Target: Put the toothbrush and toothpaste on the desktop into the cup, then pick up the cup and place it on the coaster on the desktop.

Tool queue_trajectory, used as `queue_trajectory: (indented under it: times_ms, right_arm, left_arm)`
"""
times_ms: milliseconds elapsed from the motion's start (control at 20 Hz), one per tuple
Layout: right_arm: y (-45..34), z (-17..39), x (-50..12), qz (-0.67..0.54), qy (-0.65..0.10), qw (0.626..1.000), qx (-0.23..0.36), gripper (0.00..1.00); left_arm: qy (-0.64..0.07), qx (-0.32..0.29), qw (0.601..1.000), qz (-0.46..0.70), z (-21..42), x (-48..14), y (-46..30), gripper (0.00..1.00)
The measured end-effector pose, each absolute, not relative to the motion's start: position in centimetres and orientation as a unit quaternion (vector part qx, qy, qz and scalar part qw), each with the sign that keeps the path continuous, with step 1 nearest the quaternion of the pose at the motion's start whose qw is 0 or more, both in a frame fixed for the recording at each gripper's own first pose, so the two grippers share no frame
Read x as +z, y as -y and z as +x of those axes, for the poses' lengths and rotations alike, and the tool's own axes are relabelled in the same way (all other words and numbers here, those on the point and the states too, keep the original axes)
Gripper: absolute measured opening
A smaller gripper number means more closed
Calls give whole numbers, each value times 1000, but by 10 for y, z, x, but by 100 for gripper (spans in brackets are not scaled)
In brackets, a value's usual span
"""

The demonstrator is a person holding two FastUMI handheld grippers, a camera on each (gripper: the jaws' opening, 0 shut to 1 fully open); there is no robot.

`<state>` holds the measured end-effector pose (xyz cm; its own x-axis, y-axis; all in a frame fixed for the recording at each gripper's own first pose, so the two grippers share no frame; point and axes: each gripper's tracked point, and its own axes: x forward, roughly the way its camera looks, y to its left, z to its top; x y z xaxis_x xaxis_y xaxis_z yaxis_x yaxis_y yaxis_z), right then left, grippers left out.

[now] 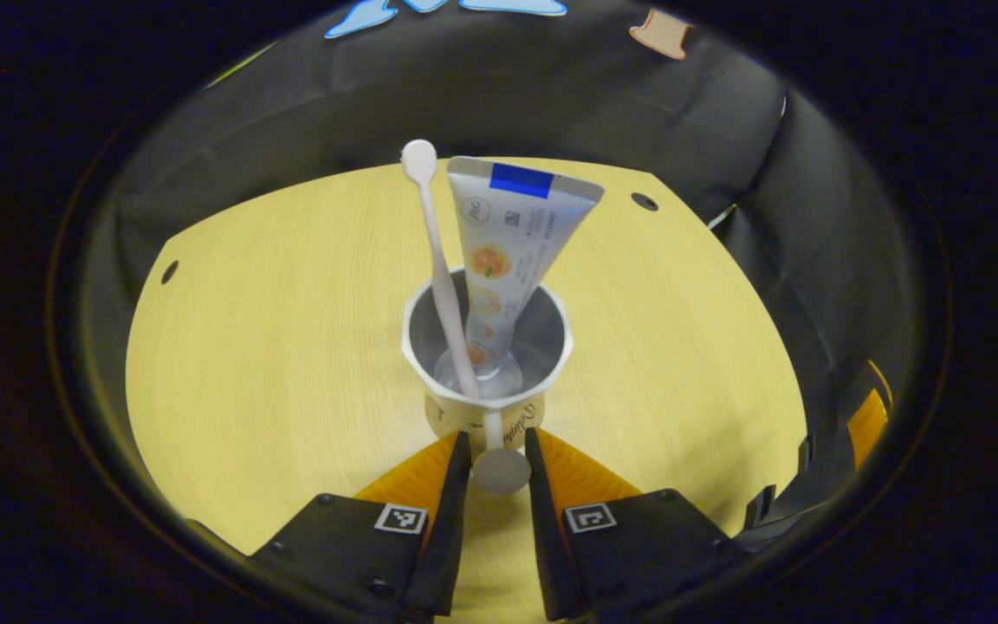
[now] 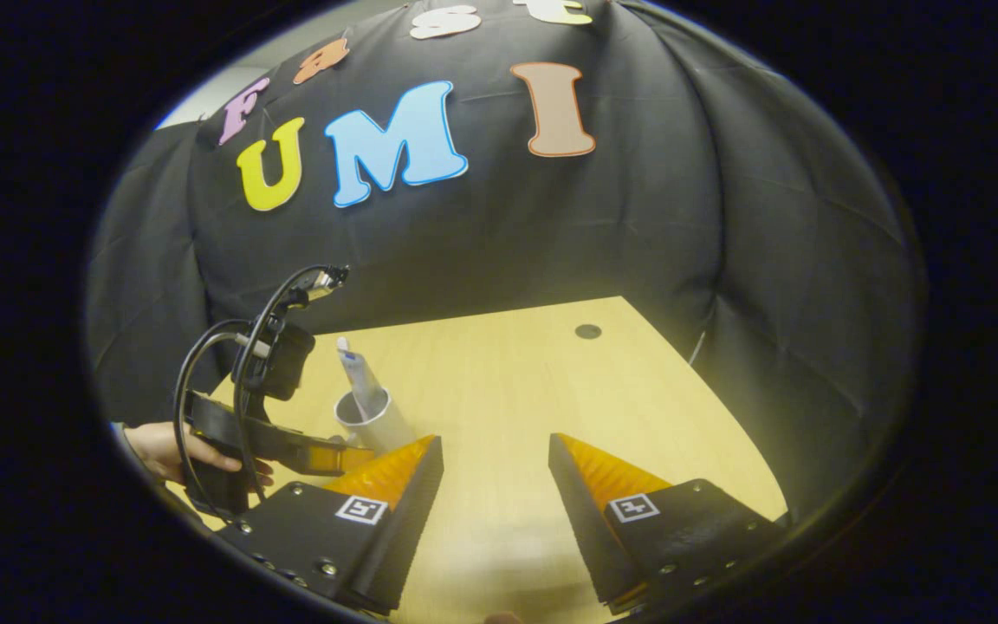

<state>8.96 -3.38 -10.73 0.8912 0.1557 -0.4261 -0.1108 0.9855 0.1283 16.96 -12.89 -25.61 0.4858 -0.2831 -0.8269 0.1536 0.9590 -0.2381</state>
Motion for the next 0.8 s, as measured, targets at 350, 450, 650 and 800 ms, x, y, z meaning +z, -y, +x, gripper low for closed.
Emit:
queue_trajectory:
  times_ms: [350,450,650,800]
  right_arm:
    - [19,85,-90,35,-204,975,81,78]
    - [13,82,-83,31,-197,976,86,78]
    - [1,78,-69,24,-181,979,96,77]
    - [-9,74,-55,15,-162,981,105,78]
  left_arm:
    - [-473,-146,864,-89,150,-233,134,82]
    - [-466,-145,868,-89,144,-225,130,89]
    - [-445,-142,879,-93,128,-203,119,97]
    - [-417,-137,893,-96,116,-180,109,93]
